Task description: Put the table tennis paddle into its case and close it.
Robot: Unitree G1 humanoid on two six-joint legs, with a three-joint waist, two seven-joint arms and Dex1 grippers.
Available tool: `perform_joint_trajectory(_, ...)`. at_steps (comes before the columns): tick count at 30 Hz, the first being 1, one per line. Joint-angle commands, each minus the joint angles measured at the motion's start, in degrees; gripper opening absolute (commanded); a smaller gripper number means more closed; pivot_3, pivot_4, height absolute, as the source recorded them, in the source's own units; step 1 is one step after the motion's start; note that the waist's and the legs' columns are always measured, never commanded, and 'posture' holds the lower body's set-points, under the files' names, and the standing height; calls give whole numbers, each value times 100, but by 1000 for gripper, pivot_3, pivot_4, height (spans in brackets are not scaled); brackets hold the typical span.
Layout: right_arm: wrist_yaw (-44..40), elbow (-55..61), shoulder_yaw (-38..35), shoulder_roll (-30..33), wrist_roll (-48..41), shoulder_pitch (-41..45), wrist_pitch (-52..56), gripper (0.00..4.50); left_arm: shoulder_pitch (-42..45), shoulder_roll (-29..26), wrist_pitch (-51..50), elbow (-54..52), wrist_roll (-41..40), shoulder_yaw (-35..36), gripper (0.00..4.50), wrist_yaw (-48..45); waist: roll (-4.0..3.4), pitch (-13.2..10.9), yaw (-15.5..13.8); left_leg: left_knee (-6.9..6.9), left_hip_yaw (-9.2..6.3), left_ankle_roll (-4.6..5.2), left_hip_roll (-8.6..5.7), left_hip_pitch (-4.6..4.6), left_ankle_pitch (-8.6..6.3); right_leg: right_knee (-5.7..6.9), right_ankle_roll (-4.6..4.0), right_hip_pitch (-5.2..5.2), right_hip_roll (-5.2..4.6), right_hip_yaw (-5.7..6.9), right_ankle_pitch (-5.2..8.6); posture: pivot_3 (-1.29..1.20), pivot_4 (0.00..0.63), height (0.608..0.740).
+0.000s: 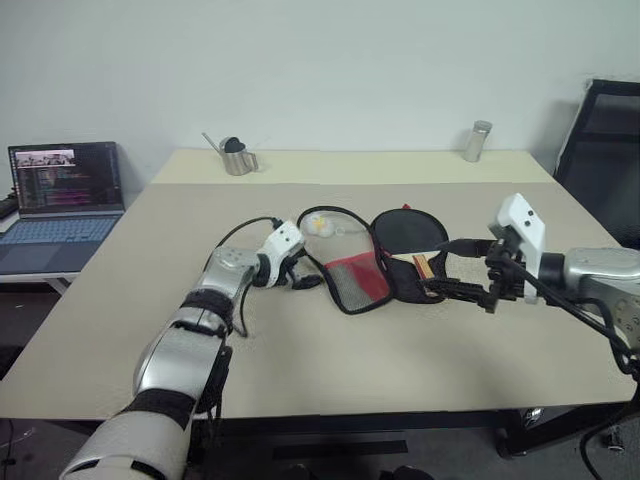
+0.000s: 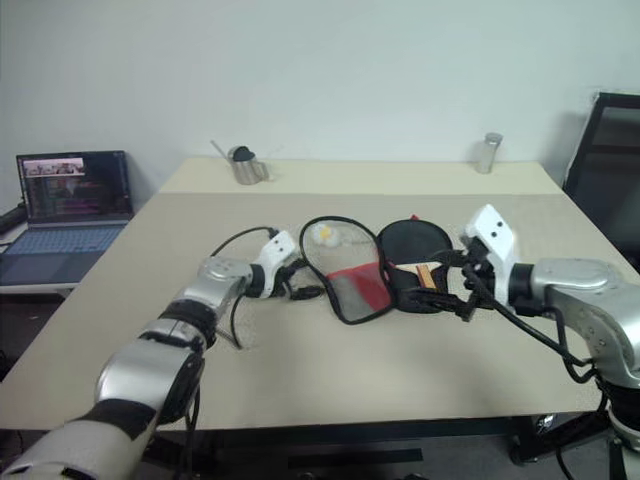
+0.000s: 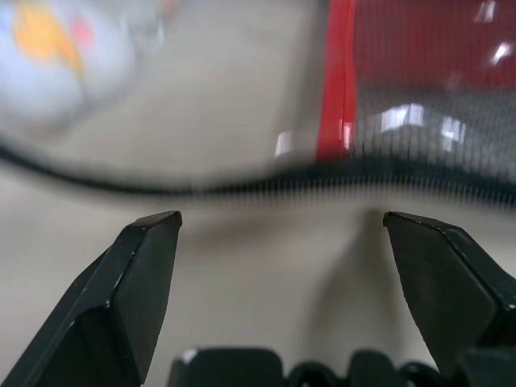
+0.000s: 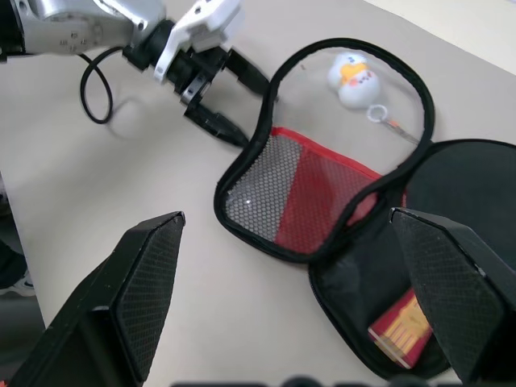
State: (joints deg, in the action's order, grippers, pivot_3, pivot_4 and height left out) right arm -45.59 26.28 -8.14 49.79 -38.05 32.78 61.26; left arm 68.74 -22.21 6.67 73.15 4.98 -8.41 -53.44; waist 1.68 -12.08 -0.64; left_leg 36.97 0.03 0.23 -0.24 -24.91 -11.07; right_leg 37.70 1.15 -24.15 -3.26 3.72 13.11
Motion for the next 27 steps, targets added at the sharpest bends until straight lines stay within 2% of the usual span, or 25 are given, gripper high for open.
perform_joint_trajectory(1,36,262,-337,147,-170,-44,-52,4481,504,177,204,79,130,57,4399,111,0,0,-15,-1,-1,0,-2,0,0,-2,0,0,-2,-1,0,0,150,740)
perform_joint_trajectory(5,120,419,-485,210,-316,-166,20,4481,700,444,227,203,229,73,4399,202,0,0,-10,-2,4,3,-3,0,-3,-6,1,0,-3,-5,0,0,150,740)
perform_joint_trajectory(12,518,820,-918,286,-541,-560,319,4481,1018,1389,180,339,211,269,4399,663,2,-1,-57,2,2,3,-3,-1,-4,-4,3,1,-3,-2,-1,0,150,740)
perform_joint_trajectory(18,876,1124,-1228,337,-797,-746,710,4481,1254,1923,196,403,290,359,4399,1094,2,-1,-53,0,4,3,-4,0,-4,-6,5,1,-5,-5,-3,0,150,740)
perform_joint_trajectory(23,1364,1223,-1379,208,-947,-734,1101,4481,1272,2142,217,427,339,389,4399,1118,1,-1,-53,0,3,3,-2,1,-4,-5,5,2,-4,-4,-3,0,150,740)
perform_joint_trajectory(27,1699,924,-1337,53,-871,-629,1175,4481,1164,1926,364,390,303,462,4399,841,1,-1,-44,0,4,3,-2,1,-4,-5,5,1,-4,-6,-3,0,150,740)
